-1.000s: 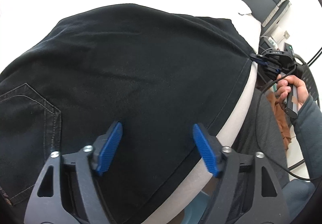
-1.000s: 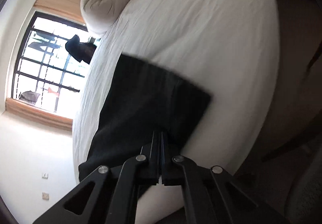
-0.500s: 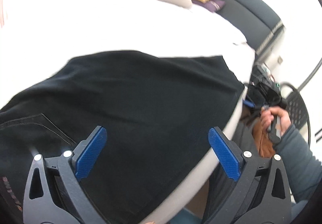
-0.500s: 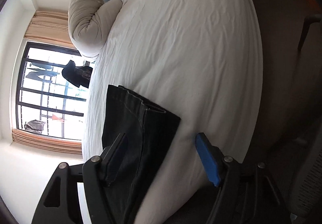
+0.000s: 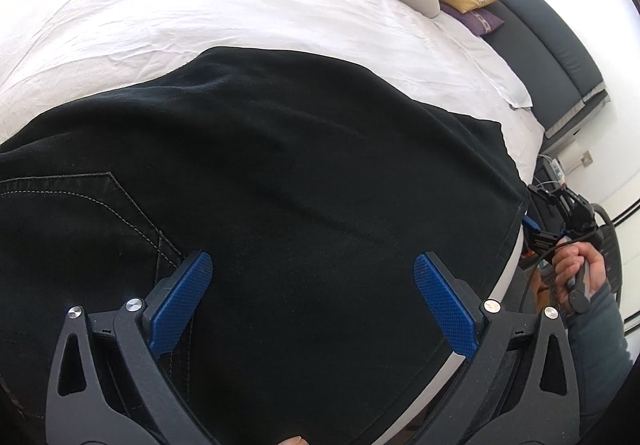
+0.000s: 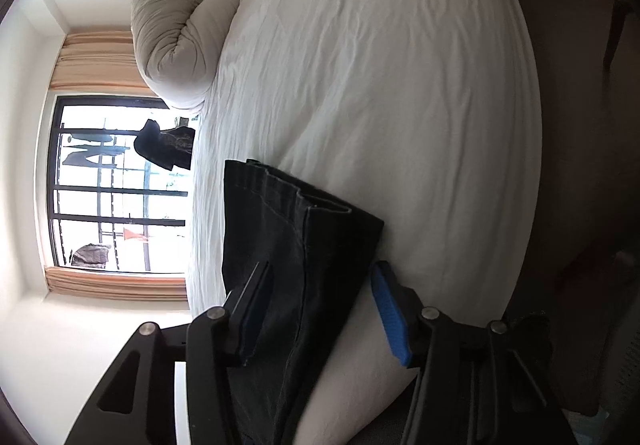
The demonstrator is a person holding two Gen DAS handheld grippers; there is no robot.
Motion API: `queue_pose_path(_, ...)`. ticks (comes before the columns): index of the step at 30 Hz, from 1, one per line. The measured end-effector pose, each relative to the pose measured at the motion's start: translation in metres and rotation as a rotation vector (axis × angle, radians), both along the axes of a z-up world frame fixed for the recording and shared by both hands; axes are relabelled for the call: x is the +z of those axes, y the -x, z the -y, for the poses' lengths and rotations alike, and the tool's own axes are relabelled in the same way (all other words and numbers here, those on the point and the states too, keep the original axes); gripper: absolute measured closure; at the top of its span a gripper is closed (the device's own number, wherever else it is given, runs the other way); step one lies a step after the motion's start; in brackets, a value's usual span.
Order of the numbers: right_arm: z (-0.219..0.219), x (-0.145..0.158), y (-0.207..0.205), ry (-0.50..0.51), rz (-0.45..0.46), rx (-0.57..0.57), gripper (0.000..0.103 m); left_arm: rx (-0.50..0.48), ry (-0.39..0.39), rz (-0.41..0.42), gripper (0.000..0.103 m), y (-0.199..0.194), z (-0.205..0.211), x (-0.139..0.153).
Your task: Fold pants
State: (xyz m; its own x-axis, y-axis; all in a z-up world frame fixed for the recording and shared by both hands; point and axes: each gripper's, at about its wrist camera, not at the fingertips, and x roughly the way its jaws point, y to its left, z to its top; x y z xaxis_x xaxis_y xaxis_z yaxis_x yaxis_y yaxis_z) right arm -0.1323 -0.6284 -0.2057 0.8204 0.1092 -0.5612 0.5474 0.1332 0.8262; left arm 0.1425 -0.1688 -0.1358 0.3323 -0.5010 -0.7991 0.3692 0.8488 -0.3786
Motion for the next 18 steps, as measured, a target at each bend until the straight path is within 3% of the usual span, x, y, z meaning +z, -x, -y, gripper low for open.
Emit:
queue_pose_path(7, 0.010, -0.004, -0.017, -0.003, 0.020, -0.010, 0.048, -0.008, -0.031, 0.005, 0.000, 0.007, 0.001, -0.002)
queue_pose_path(12, 0.016, -0.013, -0.008, -0.047, 0.112, -0.070, 0.049, -0.004, -0.031, -0.005, 0.000, 0.007, -0.006, -0.004)
queue_pose_path(18, 0.015, -0.031, 0.010, -0.092, 0.210, -0.129, 0.065, -0.003, -0.035, -0.009, 0.000, 0.002, -0.006, -0.005)
